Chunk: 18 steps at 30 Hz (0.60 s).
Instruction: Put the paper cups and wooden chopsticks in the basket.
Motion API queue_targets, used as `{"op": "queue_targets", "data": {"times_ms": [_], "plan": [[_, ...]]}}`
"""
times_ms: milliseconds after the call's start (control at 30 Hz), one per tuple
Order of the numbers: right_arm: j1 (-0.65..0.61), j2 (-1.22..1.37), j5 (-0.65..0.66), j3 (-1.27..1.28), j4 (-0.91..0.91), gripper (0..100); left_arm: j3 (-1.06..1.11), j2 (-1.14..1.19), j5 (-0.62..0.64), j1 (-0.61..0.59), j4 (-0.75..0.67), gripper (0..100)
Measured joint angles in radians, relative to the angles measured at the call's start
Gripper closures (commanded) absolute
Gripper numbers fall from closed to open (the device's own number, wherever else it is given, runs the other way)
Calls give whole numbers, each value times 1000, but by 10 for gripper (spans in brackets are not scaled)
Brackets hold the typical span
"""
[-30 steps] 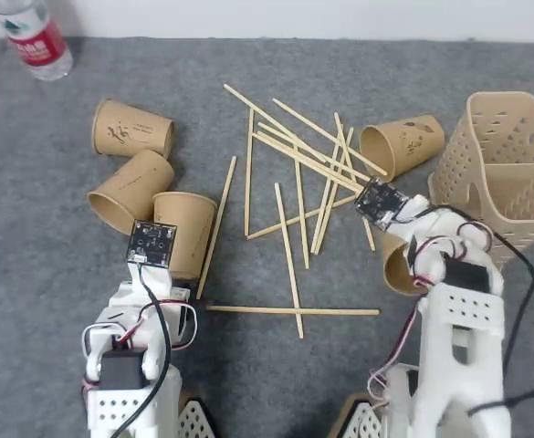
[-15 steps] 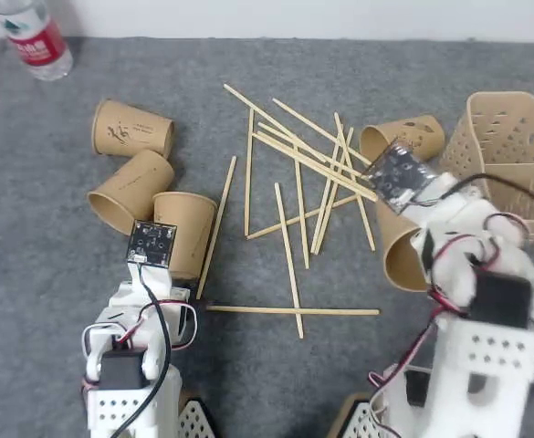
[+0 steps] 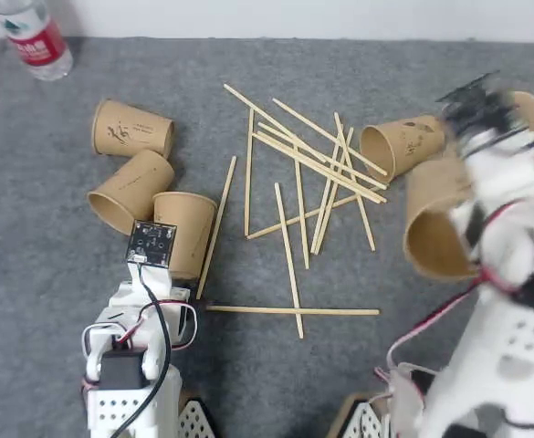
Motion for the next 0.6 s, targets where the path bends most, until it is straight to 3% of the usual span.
{"op": "queue_targets", "data": {"times_ms": [267, 600], "plan": [[213, 123, -84, -95, 0, 990, 0, 0, 0, 2, 0, 870], [377, 138, -54, -101, -6, 991, 0, 0, 0, 0, 0, 870]]}}
